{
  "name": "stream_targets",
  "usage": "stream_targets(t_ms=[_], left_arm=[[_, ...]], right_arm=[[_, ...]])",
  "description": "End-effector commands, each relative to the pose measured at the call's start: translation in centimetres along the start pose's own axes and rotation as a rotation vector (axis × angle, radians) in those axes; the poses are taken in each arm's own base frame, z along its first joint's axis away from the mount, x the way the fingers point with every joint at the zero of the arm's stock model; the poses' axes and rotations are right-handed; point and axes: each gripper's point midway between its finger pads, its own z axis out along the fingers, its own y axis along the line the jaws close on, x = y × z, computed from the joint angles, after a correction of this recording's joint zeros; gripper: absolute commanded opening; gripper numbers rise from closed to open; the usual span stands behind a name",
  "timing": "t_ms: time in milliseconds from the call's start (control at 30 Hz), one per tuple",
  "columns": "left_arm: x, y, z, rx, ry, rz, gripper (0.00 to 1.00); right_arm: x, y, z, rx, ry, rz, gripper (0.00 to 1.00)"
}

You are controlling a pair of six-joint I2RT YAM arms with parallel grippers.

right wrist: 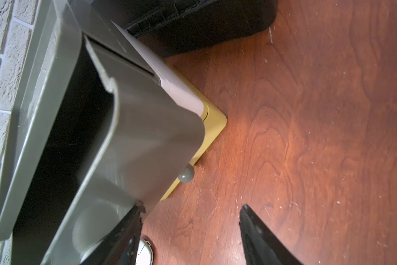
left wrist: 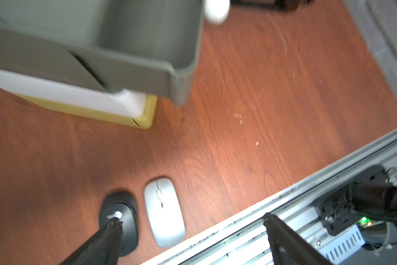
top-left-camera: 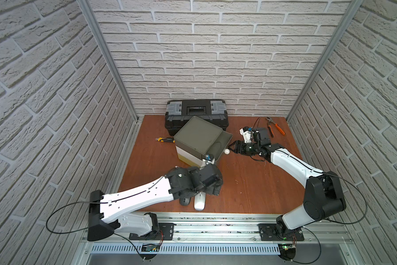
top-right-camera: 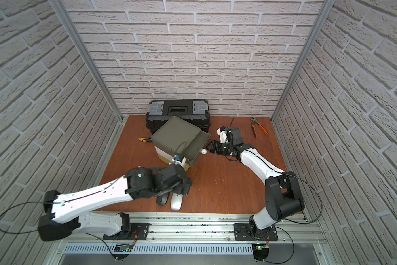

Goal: Take the mice out of the drawer
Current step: Close the drawer in the storage box.

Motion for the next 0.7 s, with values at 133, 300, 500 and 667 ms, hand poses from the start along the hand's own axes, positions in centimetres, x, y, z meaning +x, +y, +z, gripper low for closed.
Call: stream_targets(t_ms=[133, 300, 500, 667], left_arm=[[-6.7, 11.4, -6.2, -0.196, -0.128, 0.031, 0.98], [-12.0, 18.1, -7.1, -0.303, -0.232, -0.08, 0.98], [-16.6, 24.5, -3.4, -0.281, -0.328, -0.233, 0.98], [-19.1, 26.7, 3.0, -0.257, -0.249, -0.186, 0.98]], right_arm=[[-2.8, 3.3, 1.5, -0.086, -0.037, -0.046, 0.69], [-3.0, 4.1, 2.6, -0.108, -0.034, -0.052, 0.69], [-3.4, 5.4, 3.5, -0.158, -0.043, -0.051, 0.69], [-2.9, 6.0, 3.9, -0.17, -0.037, -0.067, 0.69]])
